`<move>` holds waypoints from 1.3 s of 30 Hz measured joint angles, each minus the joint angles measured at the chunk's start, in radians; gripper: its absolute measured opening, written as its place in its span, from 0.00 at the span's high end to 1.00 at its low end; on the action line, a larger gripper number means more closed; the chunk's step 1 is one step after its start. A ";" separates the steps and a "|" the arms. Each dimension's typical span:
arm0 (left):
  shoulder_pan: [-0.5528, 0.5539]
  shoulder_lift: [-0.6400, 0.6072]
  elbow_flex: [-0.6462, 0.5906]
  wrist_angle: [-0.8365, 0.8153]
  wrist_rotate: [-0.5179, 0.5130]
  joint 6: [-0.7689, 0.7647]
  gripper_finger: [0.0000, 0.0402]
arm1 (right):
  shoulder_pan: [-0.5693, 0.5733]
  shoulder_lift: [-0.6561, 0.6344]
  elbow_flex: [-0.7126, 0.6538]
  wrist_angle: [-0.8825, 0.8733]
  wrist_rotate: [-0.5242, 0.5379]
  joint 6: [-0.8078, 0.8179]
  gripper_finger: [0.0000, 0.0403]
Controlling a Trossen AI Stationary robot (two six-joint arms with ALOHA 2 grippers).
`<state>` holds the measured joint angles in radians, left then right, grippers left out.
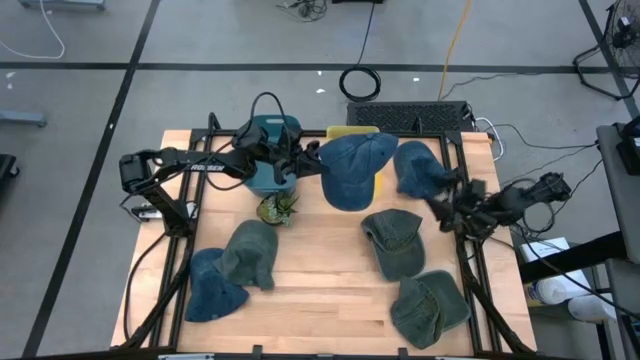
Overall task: Pick & Place hat
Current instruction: Put the middle blue cap into the yellow bin
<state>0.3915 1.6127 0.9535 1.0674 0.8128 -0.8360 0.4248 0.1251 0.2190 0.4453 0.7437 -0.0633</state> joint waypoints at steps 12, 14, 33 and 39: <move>0.001 0.000 0.000 0.037 0.072 -0.035 0.97 | 0.000 0.201 0.307 0.017 0.245 -0.215 0.21; 0.001 0.000 0.000 0.047 0.068 -0.037 0.97 | 0.000 0.229 0.381 0.003 0.248 -0.256 0.21; 0.002 0.000 0.000 0.045 0.077 -0.042 0.97 | 0.002 0.500 1.158 -0.916 0.248 -0.063 0.21; 0.002 0.000 0.000 0.045 0.079 -0.042 0.97 | 0.002 0.610 1.323 -1.071 0.224 -0.017 0.21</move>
<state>0.3933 1.6131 0.9531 1.1120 0.8918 -0.8780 0.4271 0.7353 1.5419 -0.6257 0.9673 -0.0799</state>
